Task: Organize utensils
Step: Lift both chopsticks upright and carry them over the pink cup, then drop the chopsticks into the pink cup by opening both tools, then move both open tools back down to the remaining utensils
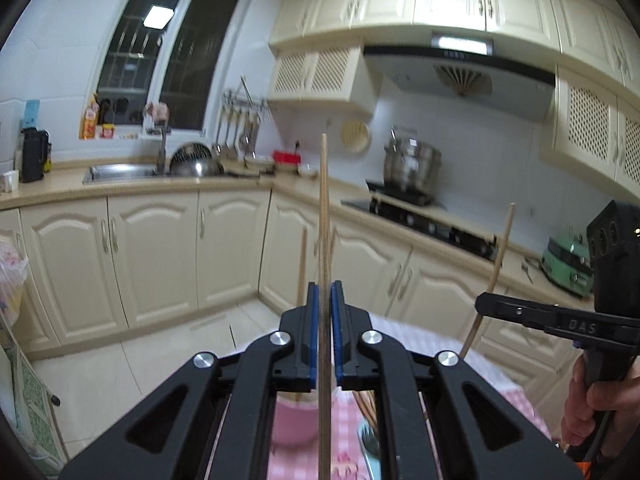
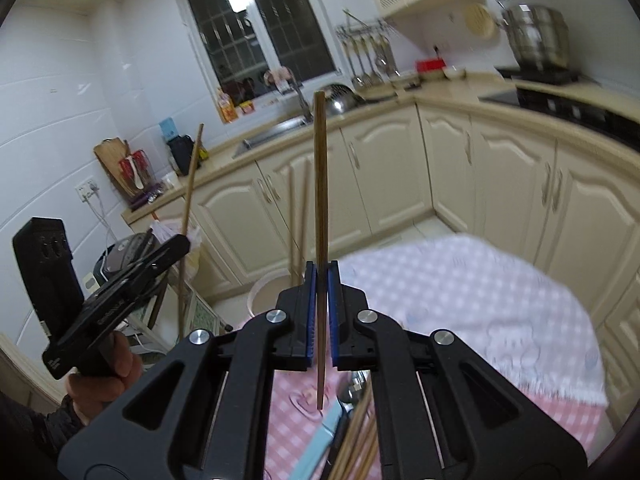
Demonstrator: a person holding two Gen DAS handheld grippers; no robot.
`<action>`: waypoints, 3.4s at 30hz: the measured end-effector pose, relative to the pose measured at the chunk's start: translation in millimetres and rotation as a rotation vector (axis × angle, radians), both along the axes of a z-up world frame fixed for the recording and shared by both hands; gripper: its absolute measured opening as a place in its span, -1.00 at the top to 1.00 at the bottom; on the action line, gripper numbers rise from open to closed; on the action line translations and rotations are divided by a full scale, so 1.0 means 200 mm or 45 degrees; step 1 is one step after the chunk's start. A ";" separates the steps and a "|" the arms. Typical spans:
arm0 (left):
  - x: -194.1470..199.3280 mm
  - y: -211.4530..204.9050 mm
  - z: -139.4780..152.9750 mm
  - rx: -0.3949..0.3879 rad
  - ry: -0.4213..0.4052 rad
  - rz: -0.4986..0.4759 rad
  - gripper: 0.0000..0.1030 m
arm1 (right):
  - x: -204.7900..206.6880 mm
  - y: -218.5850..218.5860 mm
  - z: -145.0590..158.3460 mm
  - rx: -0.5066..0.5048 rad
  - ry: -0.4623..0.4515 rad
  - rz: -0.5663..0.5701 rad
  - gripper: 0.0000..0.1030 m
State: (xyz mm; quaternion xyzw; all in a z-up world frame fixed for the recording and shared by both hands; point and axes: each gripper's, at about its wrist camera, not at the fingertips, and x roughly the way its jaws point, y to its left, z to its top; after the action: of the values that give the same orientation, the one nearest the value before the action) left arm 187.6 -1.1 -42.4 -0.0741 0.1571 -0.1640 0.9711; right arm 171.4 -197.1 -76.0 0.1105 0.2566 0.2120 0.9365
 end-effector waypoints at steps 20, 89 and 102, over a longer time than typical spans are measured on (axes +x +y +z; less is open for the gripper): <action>0.32 -0.01 0.16 -0.113 -0.193 0.027 0.89 | 0.25 0.26 0.34 -0.043 -0.146 0.079 0.89; -0.13 -0.19 -0.22 0.306 0.224 -0.007 -0.85 | -0.04 -0.30 -0.38 -0.029 0.397 -0.209 -0.88; -0.08 -0.38 -0.66 0.460 0.635 -0.071 -0.85 | -0.07 -0.32 -0.63 -0.061 0.540 -0.186 -0.88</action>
State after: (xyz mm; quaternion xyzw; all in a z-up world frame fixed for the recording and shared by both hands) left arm 171.3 -77.8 -173.4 0.0661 0.4190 -0.1369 0.8952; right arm 156.4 -261.9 -201.1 0.1488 0.4440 0.1094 0.8768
